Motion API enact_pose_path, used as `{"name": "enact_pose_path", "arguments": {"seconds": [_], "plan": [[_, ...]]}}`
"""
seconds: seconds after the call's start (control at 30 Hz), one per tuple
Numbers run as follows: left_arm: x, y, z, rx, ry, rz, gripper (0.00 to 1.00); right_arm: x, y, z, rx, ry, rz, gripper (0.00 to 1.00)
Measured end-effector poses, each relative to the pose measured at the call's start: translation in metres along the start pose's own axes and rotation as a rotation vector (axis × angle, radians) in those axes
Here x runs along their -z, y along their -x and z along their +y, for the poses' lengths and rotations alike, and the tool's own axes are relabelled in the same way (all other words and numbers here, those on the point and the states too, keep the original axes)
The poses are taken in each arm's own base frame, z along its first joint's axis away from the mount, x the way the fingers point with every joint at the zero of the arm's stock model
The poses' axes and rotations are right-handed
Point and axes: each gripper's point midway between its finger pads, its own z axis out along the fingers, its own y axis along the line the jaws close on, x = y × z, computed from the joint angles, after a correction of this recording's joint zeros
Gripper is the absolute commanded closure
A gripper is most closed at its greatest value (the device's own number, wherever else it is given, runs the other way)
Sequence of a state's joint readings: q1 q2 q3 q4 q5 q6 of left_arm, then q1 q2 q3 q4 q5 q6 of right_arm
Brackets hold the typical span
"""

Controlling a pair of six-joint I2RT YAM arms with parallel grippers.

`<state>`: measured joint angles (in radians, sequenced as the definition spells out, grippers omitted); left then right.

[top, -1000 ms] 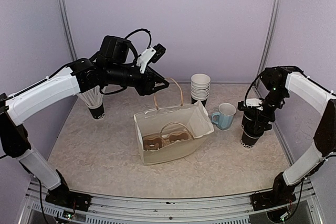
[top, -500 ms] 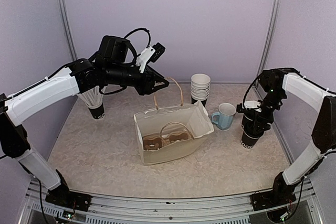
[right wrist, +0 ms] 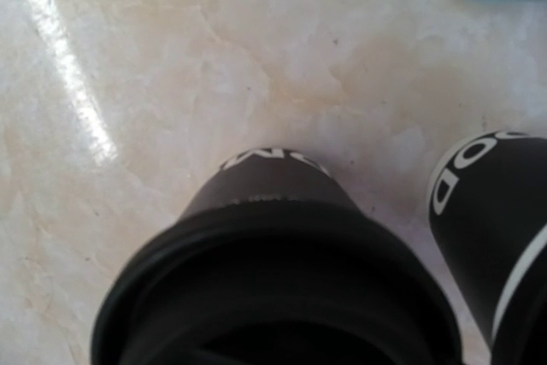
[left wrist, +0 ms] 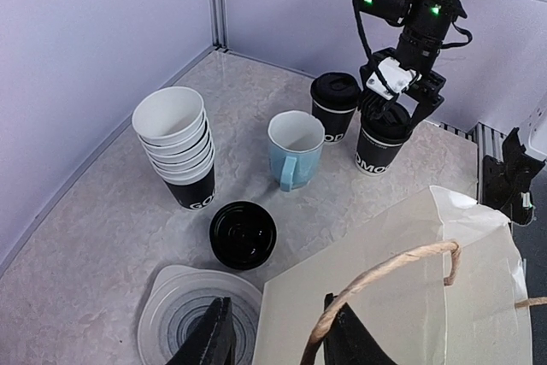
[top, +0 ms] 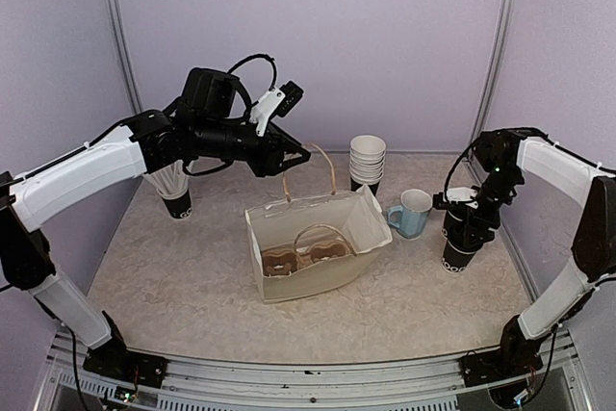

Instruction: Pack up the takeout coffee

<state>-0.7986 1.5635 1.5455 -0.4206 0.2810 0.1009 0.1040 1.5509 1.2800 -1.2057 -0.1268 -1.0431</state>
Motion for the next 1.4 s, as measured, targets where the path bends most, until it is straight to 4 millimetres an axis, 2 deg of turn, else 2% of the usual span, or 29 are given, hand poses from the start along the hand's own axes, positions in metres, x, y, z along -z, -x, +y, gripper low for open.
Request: {"name": "enact_pose_path", "arguments": {"seconds": [0.17, 0.33, 0.43, 0.53, 0.6, 0.77, 0.9, 1.0, 1.1, 1.23, 1.33, 1.4], "plan": [[-0.001, -0.002, 0.0, 0.008, -0.001, 0.003, 0.65, 0.0, -0.001, 0.001, -0.003, -0.008, -0.002, 0.29], [0.001, -0.004, -0.001, 0.011, -0.001, 0.001, 0.66, 0.003, 0.001, 0.004, -0.008, 0.007, -0.011, 0.31], [0.003, -0.001, -0.002, 0.017, -0.005, -0.006, 0.78, 0.015, 0.01, 0.012, -0.011, 0.049, -0.054, 0.32], [0.004, 0.001, -0.005, 0.031, -0.019, -0.015, 0.94, 0.042, 0.034, 0.011, 0.014, 0.025, -0.158, 0.34], [0.004, 0.002, -0.008, 0.036, -0.035, -0.018, 0.99, 0.063, 0.049, 0.013, 0.043, -0.004, -0.231, 0.37], [0.004, 0.009, -0.029, 0.03, -0.092, -0.026, 1.0, 0.115, 0.091, 0.026, 0.126, -0.037, -0.426, 0.43], [0.005, 0.022, -0.049, 0.021, -0.139, -0.047, 1.0, 0.174, 0.125, 0.03, 0.196, -0.082, -0.623, 0.43], [0.005, 0.025, -0.052, 0.029, -0.144, -0.051, 1.0, 0.226, 0.146, 0.042, 0.266, -0.124, -0.784, 0.42], [0.002, 0.025, -0.05, 0.05, -0.138, -0.044, 1.0, 0.263, 0.159, 0.065, 0.34, -0.137, -0.904, 0.42], [-0.003, 0.023, -0.049, 0.081, -0.125, -0.03, 1.0, 0.285, 0.173, 0.117, 0.461, -0.069, -0.997, 0.42], [-0.004, 0.022, -0.051, 0.095, -0.124, -0.027, 1.0, 0.288, 0.179, 0.14, 0.526, -0.024, -1.017, 0.42], [-0.005, 0.022, -0.051, 0.105, -0.121, -0.025, 1.0, 0.283, 0.185, 0.149, 0.555, -0.003, -1.005, 0.43]]}}
